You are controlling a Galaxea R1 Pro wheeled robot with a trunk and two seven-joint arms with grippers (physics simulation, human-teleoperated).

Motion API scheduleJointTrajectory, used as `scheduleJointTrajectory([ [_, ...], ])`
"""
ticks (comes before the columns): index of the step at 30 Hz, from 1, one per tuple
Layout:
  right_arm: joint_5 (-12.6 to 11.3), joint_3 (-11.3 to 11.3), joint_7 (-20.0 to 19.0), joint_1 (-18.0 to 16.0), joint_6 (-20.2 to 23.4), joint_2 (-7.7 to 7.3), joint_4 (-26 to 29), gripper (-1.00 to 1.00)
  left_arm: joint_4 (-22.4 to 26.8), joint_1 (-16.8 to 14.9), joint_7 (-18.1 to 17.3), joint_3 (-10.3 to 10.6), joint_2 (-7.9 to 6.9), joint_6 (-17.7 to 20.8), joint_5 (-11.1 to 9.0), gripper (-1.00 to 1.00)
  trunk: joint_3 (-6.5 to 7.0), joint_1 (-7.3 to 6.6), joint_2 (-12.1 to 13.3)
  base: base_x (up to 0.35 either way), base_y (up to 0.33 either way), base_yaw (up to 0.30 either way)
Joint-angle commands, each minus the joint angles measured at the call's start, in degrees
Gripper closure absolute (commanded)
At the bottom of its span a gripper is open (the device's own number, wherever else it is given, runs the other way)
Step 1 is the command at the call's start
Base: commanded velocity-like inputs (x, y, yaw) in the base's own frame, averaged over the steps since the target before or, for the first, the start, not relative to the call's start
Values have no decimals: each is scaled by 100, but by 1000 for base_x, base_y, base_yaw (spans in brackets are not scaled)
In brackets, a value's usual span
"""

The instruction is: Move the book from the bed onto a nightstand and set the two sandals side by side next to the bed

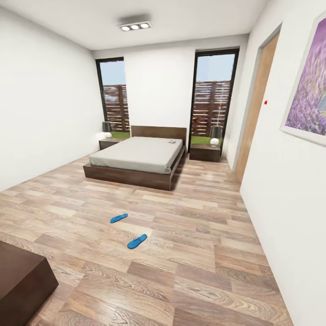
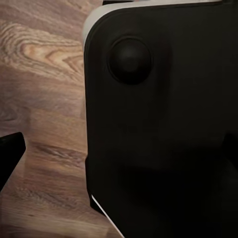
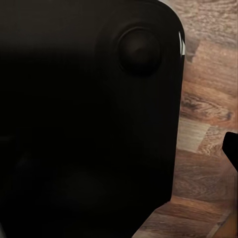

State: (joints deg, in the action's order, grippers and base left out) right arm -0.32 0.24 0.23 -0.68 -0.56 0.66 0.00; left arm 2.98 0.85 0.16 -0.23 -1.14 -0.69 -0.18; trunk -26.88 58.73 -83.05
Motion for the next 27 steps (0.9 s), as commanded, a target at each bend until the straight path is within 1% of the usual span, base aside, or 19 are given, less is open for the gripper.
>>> scheduleJointTrajectory([
  [1,-3,2,3,-2,-6,0,0,-100,9,3,2,-2,0,-8,-3,-100,-5,0,-2,0,0,144],
  [16,-3,2,3,-2,-6,-10,0,-100,15,3,2,-3,0,-10,-17,-100,-5,0,-2,15,0,118],
  [27,-3,2,3,-2,-6,-29,0,-100,38,3,2,-3,0,-10,-17,-100,-5,0,-2,68,0,19],
])
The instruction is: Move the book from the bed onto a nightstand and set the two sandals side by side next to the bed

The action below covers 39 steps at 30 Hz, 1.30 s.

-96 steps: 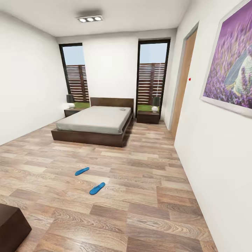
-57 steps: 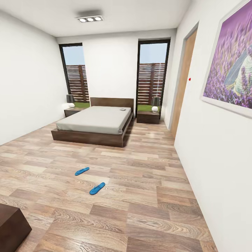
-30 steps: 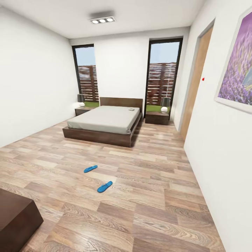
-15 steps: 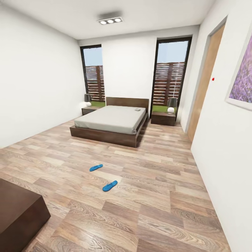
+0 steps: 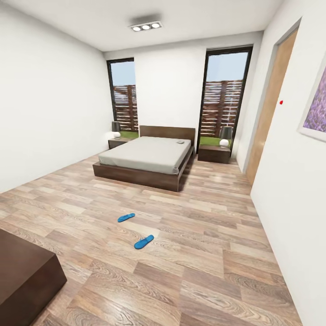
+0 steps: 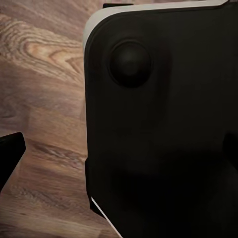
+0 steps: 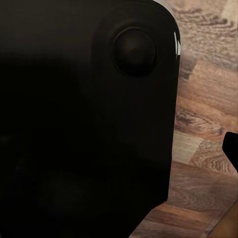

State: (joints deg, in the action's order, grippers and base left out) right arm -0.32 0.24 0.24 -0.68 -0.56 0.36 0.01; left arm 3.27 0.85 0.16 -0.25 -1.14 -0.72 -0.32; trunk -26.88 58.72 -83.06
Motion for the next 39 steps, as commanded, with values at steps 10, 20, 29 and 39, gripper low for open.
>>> scheduleJointTrajectory([
  [10,-3,9,3,-2,-6,-1,-1,-100,23,3,2,-1,0,-8,-3,-100,-4,1,-2,76,0,1],
  [20,-3,11,3,-2,-6,-1,-1,-100,24,3,2,-1,-3,-8,-3,-100,-4,1,-2,85,0,35],
  [29,-3,11,3,-2,-6,-1,-1,-100,24,3,2,-1,-2,-8,-3,-100,-4,1,-2,86,0,68],
  [39,-3,11,3,-2,-6,-6,-1,-100,24,3,2,-1,-3,-8,-3,-100,-4,1,-2,96,0,12],
])
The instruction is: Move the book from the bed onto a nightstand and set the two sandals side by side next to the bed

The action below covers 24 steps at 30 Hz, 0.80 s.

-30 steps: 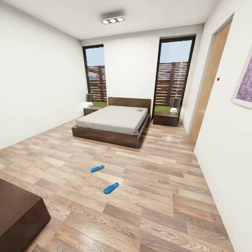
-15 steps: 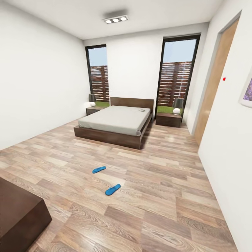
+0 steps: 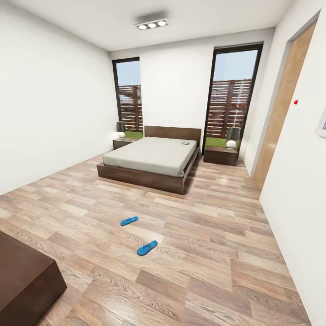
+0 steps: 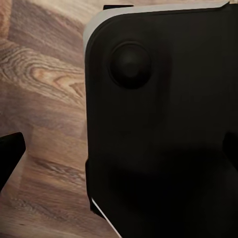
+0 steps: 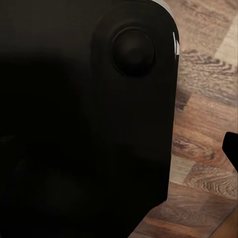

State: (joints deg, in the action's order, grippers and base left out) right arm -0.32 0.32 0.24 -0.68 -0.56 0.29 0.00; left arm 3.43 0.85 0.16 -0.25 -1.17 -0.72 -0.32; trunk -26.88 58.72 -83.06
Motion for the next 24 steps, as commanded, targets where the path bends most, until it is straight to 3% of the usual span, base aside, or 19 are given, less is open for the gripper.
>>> scheduleJointTrajectory([
  [1,-3,3,3,-2,-6,0,0,-100,9,3,2,-2,0,-8,-3,-100,-4,1,-2,109,0,2],
  [24,-3,-5,3,-2,-6,6,0,-100,61,3,2,-2,-6,-8,-3,-100,-4,1,-2,122,0,0],
])
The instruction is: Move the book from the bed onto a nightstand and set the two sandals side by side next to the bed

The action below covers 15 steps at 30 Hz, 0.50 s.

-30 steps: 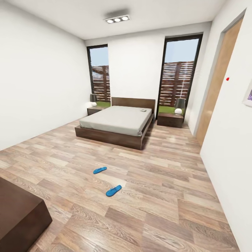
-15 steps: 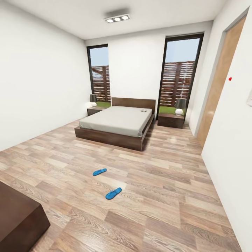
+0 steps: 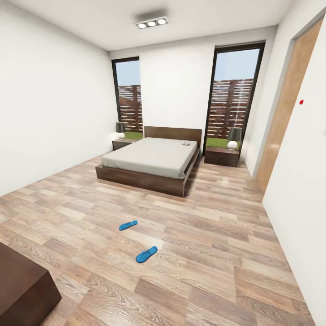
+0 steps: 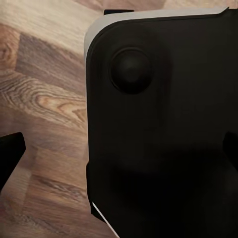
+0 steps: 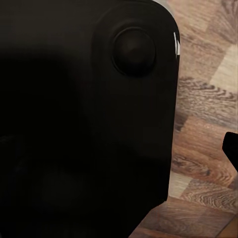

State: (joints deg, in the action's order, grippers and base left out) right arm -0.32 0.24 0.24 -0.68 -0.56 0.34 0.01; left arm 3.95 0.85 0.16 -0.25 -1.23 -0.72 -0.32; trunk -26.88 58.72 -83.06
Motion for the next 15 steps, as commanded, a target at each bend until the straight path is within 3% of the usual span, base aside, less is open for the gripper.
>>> scheduleJointTrajectory([
  [1,-3,2,3,-2,-6,1,-1,-100,9,3,2,-1,0,-8,-3,-100,-4,1,-2,126,0,0],
  [15,-3,2,3,-2,-6,1,-1,-100,9,3,3,-1,0,-7,-3,-100,-4,1,-2,126,0,0],
])
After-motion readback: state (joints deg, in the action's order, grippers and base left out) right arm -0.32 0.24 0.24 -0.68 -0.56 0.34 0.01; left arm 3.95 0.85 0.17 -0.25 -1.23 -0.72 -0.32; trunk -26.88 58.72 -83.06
